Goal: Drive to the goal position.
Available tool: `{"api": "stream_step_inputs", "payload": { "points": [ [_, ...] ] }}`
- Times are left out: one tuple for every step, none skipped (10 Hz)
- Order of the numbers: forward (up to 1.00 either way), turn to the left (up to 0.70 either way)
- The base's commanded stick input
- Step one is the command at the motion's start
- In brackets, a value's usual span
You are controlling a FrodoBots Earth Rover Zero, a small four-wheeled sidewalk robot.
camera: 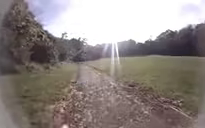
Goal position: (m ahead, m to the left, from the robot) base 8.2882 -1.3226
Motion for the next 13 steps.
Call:
{"api": "stream_step_inputs", "payload": {
  "points": [
    [0.85, 0.00],
    [0.85, 0.00],
    [0.85, 0.00],
    [0.85, 0.00],
    [0.85, 0.00],
    [0.85, 0.00],
    [0.85, 0.00],
    [0.85, 0.00],
    [0.85, 0.00],
    [0.85, 0.00],
    [0.85, 0.28],
    [0.85, 0.34],
    [0.85, 0.34]
  ]
}}
